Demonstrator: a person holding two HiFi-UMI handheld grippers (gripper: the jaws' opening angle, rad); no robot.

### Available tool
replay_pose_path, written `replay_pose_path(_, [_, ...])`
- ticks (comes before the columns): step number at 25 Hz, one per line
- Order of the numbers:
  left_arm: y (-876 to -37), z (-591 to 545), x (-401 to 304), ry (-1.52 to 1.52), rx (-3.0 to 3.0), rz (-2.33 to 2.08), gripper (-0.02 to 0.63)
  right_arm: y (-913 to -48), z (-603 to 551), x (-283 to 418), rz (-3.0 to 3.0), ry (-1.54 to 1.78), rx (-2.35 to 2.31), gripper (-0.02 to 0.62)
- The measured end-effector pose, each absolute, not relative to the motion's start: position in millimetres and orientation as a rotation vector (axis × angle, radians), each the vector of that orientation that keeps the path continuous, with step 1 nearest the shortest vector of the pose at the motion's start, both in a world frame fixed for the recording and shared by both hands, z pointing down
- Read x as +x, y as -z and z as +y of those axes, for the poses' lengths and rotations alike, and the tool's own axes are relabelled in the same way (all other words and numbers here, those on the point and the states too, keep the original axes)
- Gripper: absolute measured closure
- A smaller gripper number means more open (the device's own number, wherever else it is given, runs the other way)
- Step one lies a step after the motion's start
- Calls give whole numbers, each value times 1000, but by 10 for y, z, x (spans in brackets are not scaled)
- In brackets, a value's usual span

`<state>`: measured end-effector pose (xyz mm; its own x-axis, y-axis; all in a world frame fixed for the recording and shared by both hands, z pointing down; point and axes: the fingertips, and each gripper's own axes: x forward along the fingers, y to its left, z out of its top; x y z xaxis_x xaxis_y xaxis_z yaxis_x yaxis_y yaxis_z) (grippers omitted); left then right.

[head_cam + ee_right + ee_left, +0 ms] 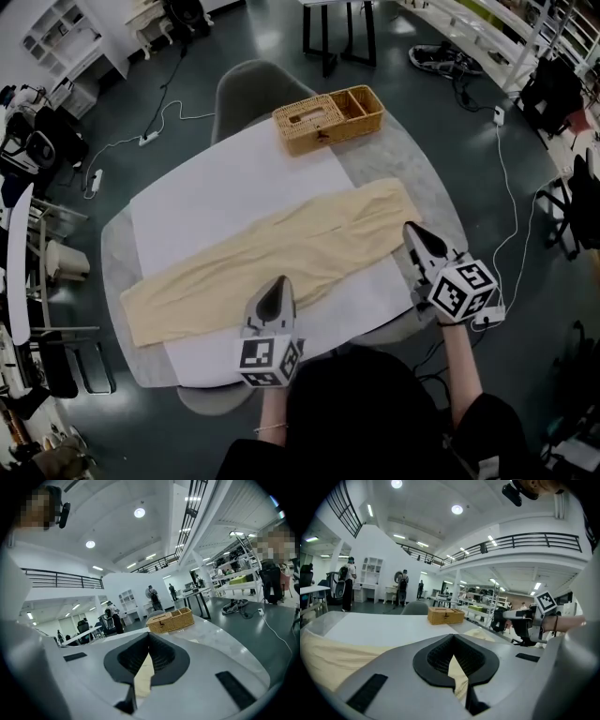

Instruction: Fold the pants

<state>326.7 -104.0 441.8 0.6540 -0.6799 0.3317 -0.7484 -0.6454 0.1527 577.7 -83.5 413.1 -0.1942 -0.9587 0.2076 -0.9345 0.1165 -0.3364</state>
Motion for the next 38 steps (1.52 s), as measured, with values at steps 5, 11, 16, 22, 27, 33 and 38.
replay_pose_path(5, [-4631,-1186,3556,-429,2611,-1056,598,-4365,-1035,6043,2288,711,-1960,581])
replay_pose_path(11, [-4864,-1336,3776,-490,2582,-1000,598,-4706,-1279,6241,2313,825,-1998,581])
replay_pose_path(16, [-5062,-1508,3926,-503,2552,-968,598,-4969,-1512,6455,2315,881,-2073,580])
replay_pose_path(22, [-5176,-1638,4045,-528,2535,-946,598,-5270,-1655,6673,2409,936,-2184,569])
replay_pose_path(27, [-5218,-1671,4158,-541,2537,-926,598,-5509,-1748,6756,2413,1085,-2163,427])
replay_pose_path(33, [-5244,-1638,4258,-551,2537,-904,598,-5743,-1811,6775,2458,1216,-2073,371])
replay_pose_path(38, [-5234,-1665,4234,-547,2525,-931,598,-5918,-1845,6718,2517,1337,-2003,365])
